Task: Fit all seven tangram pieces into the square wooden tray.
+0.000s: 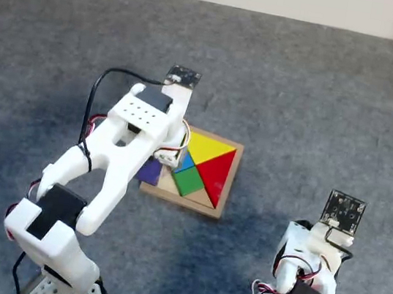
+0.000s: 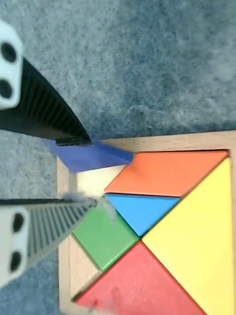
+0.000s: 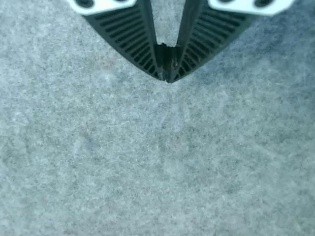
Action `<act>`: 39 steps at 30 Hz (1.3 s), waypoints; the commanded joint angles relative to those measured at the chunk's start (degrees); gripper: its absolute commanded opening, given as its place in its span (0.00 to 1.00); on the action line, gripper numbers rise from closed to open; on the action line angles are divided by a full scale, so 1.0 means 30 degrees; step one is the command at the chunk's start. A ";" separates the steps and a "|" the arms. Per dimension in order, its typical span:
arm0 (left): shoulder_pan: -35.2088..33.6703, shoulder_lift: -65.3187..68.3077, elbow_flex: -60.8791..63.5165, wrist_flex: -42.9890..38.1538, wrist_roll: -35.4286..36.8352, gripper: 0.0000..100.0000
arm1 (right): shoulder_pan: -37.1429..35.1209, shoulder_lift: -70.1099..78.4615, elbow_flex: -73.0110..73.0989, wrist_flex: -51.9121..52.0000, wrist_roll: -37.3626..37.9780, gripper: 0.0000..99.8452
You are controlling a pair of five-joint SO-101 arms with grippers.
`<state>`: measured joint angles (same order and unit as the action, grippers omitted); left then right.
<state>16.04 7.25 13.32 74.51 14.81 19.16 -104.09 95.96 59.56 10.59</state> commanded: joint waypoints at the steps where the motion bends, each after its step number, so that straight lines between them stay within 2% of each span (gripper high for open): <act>1: 0.1509 -0.0249 -0.0864 -0.0029 0.0352 0.18 | 0.0220 -0.0278 0.1802 -0.0366 0.0000 0.01; 5: 0.2593 -0.0249 -0.0835 -0.0029 0.0586 0.18 | 0.0220 -0.0278 0.1802 -0.0366 0.0000 0.01; 9: 0.2447 -0.0366 -0.1011 0.0000 0.0996 0.18 | 0.0220 -0.0278 0.1802 -0.0366 0.0000 0.01; 14: 0.1216 -0.1275 -0.2183 0.2432 0.0967 0.18 | 0.0220 -0.0278 0.1802 -0.0366 0.0000 0.01; 18: -0.0161 -0.2418 -0.3062 0.4718 -0.0645 0.18 | 0.0220 -0.0278 0.1802 -0.0366 0.0000 0.01; 23: -0.2564 -0.2857 -0.2945 0.5216 -0.2374 0.18 | 0.0220 -0.0278 0.1802 -0.0366 0.0000 0.01; 28: -0.3619 -0.0454 -0.2916 0.5216 -0.3839 0.18 | 0.0132 -0.0278 0.1802 -0.0366 0.0000 0.01; 33: -0.3179 0.2799 -0.3355 0.4982 -0.3985 0.18 | 0.0132 -0.0278 0.1802 -0.0366 0.0000 0.01; 39: -0.3267 0.4645 -0.5465 0.4982 -0.3897 0.18 | 0.0132 -0.0278 0.1802 -0.0366 0.0000 0.01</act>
<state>5.85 19.91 2.24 89.36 3.21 19.16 -104.09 95.96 59.56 10.59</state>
